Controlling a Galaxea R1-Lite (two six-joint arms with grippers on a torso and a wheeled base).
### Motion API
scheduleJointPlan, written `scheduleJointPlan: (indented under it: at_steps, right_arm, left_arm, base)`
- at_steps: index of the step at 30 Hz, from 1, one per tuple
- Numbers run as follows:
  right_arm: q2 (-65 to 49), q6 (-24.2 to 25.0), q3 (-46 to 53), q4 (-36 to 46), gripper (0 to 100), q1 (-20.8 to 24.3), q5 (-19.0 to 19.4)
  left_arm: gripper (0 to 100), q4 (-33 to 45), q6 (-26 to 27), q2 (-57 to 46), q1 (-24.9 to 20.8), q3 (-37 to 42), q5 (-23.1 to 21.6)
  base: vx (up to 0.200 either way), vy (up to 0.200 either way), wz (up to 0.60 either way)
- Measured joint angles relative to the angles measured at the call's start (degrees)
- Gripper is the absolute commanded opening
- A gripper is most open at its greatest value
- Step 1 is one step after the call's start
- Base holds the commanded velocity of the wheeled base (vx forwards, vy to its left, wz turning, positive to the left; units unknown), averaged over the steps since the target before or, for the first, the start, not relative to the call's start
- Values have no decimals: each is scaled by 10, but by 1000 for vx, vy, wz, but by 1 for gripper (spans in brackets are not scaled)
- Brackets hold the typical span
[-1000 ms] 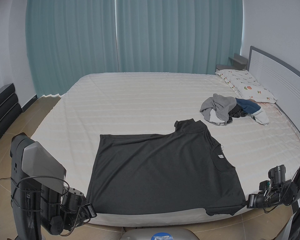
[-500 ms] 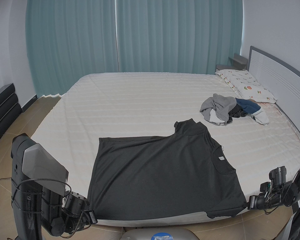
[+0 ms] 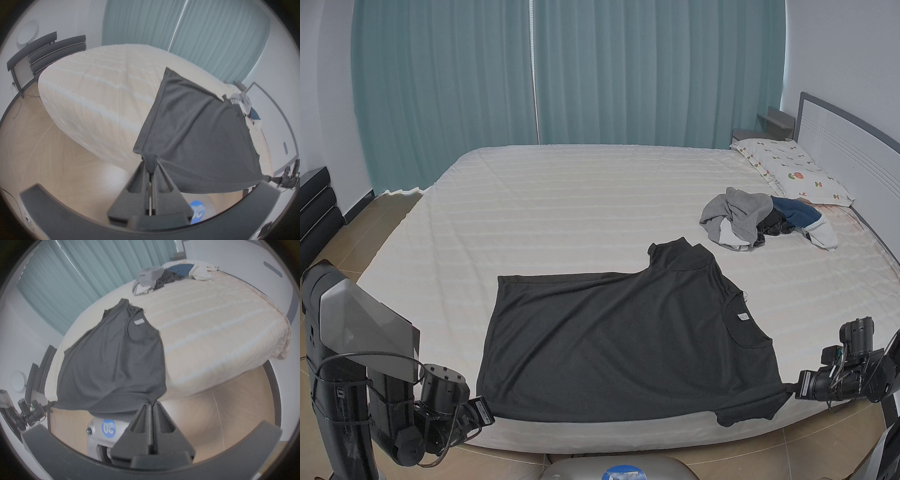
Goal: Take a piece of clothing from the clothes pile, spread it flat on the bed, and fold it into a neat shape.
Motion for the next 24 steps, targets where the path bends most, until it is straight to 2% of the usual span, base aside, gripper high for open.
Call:
scheduleJointPlan:
  at_steps: [7,17,24]
  right_arm:
    - [9,48,-79,0,0,3,0]
    - [46,64,-151,0,0,5,2]
    - [72,66,-185,-7,0,8,4]
  left_arm:
    - [0,-2,-3,-19,35,-59,-1]
    - [0,5,1,-32,48,-122,-2]
    - [0,63,11,-37,53,-177,-1]
  base:
    - [0,0,0]
    - [0,0,0]
    - [0,0,0]
